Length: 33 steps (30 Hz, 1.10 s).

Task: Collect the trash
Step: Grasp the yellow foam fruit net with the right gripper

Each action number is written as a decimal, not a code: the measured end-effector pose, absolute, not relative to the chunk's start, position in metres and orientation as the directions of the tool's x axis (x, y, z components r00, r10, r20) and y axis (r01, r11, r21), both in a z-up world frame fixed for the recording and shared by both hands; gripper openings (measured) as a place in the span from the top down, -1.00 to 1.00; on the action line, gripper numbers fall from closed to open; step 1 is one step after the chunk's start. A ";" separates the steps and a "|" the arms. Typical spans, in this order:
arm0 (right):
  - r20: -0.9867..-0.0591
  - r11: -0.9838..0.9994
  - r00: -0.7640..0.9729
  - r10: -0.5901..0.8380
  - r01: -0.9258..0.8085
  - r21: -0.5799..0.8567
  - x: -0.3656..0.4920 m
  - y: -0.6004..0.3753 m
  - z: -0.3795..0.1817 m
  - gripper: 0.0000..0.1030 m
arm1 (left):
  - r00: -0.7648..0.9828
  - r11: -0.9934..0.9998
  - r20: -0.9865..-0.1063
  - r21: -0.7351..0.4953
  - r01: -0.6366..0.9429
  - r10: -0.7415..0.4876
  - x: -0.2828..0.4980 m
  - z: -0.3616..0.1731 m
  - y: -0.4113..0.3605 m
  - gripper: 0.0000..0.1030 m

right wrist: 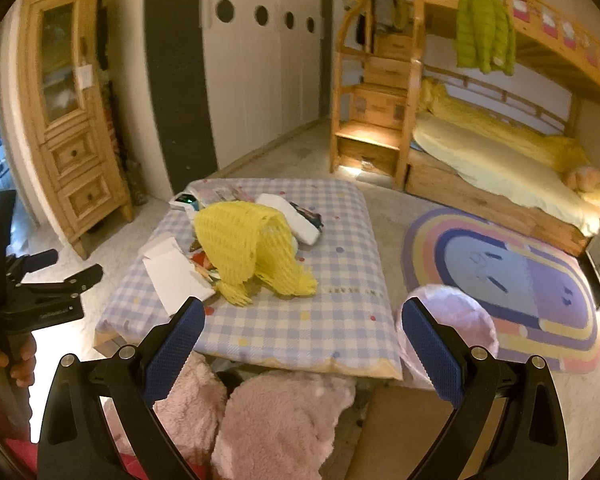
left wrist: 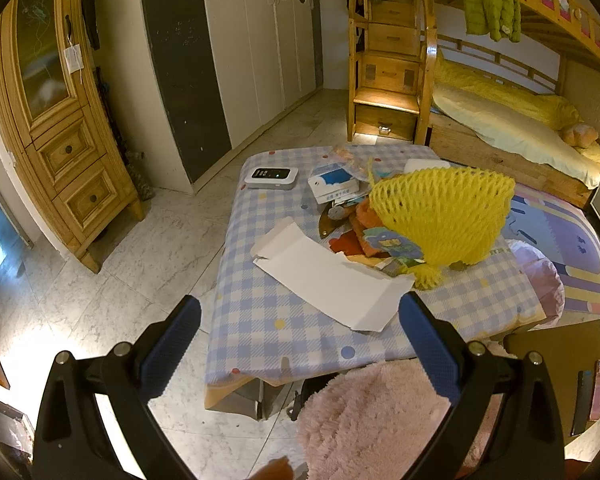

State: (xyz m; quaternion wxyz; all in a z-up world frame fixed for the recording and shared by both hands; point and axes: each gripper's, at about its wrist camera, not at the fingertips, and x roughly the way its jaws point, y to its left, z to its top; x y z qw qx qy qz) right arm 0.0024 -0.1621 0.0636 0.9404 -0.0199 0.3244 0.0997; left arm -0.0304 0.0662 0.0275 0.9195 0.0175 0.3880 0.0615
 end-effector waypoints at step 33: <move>-0.636 0.882 0.668 0.386 -0.470 0.041 0.127 -0.113 -0.003 -0.45 | 0.662 0.996 -0.745 0.039 -0.075 0.079 0.033 -0.030 0.078 -0.87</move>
